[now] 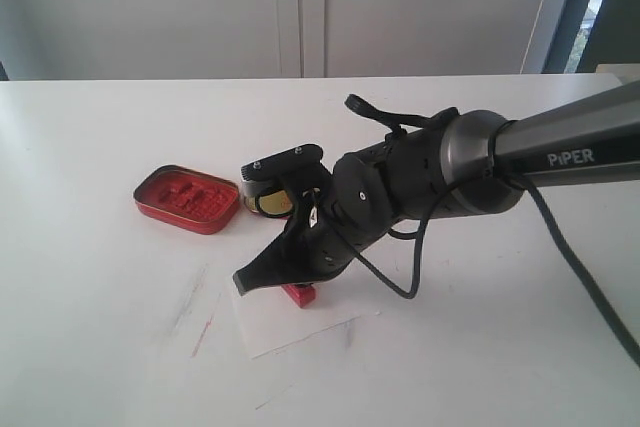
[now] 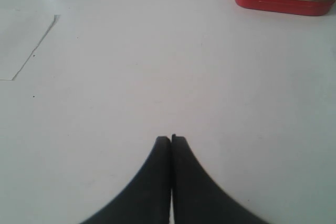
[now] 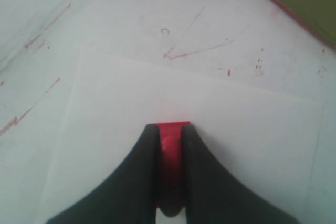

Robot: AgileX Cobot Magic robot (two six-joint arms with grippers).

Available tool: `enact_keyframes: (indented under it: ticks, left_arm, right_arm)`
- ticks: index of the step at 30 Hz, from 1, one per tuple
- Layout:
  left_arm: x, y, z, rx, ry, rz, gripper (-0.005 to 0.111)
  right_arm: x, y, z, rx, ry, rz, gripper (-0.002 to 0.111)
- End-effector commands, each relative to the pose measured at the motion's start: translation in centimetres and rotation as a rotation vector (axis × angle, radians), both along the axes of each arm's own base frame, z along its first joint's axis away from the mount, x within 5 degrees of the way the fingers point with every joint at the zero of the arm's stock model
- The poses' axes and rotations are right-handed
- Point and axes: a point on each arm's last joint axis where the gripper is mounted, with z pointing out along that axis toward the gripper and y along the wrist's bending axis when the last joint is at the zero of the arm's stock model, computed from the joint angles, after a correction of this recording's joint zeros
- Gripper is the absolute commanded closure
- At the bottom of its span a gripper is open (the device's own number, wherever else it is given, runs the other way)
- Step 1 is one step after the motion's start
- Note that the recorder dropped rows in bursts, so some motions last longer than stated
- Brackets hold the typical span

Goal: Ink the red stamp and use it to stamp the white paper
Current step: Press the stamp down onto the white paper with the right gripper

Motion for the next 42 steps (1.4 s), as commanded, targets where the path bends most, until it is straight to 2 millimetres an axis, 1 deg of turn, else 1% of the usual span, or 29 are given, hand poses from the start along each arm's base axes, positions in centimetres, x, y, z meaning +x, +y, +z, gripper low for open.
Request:
enact_keyframes:
  ticks: [1, 7, 13, 33, 37, 42]
  left_arm:
    - [-0.1, 0.0, -0.3, -0.004, 0.014, 0.000, 0.107]
    - [-0.1, 0.0, -0.3, -0.004, 0.014, 0.000, 0.107]
    - [-0.1, 0.0, -0.3, -0.004, 0.014, 0.000, 0.107]
    - [-0.1, 0.0, -0.3, -0.004, 0.014, 0.000, 0.107]
    - [-0.1, 0.0, -0.3, -0.004, 0.014, 0.000, 0.107]
    - [-0.1, 0.0, -0.3, -0.004, 0.014, 0.000, 0.107]
  right_arm:
    - [-1.4, -1.0, -3.4, -0.120, 0.172, -0.003, 0.108]
    - [-1.4, -1.0, -3.6, -0.116, 0.182, -0.012, 0.108]
    - [-1.7, -1.1, -4.5, -0.143, 0.221, -0.015, 0.108]
    - [-1.7, -1.1, -4.5, -0.145, 0.225, -0.014, 0.108]
    - [-1.6, -1.0, -4.3, -0.133, 0.211, -0.017, 0.108]
    - [-1.4, -0.9, -2.7, -0.095, 0.173, -0.027, 0.108]
